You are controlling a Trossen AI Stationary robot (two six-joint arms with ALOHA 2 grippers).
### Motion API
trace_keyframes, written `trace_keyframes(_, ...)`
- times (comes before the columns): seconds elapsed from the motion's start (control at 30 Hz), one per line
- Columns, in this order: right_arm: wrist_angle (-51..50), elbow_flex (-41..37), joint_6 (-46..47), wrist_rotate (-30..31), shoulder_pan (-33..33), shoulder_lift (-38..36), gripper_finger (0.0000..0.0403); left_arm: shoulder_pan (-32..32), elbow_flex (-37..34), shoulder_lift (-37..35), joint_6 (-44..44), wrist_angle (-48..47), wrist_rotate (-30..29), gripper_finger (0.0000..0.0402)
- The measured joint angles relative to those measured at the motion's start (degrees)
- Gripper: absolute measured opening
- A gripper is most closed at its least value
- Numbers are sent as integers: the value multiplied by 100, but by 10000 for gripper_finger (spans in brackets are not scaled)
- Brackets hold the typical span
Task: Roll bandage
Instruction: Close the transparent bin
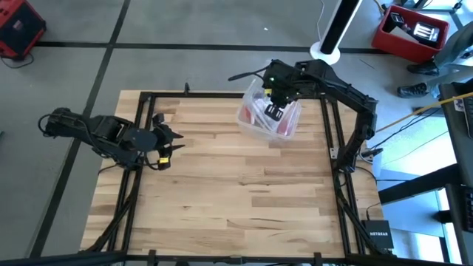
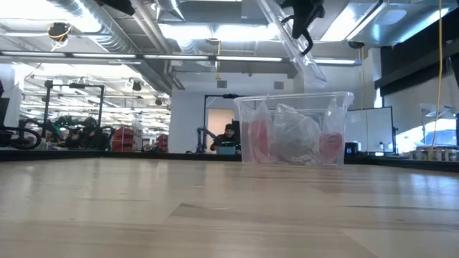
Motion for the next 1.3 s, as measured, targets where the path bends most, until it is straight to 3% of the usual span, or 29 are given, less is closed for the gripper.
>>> trace_keyframes(0.3,21,-99,-106,-482,-378,-468,32,0,2,4,-7,-7,-13,134)
trace_keyframes(0.53,-21,-1853,58,-850,-517,-1655,32,0,2,4,-6,-9,-14,134)
trace_keyframes(0.67,-30,-2624,171,-713,-515,-2174,32,0,2,4,-5,-4,-55,134)
trace_keyframes(0.77,35,-2847,67,-384,-515,-2212,32,0,4,4,-14,-2,-84,134)
trace_keyframes(1.3,1311,-2935,-885,-432,-665,-1431,32,-2,4,4,-280,28,-129,134)
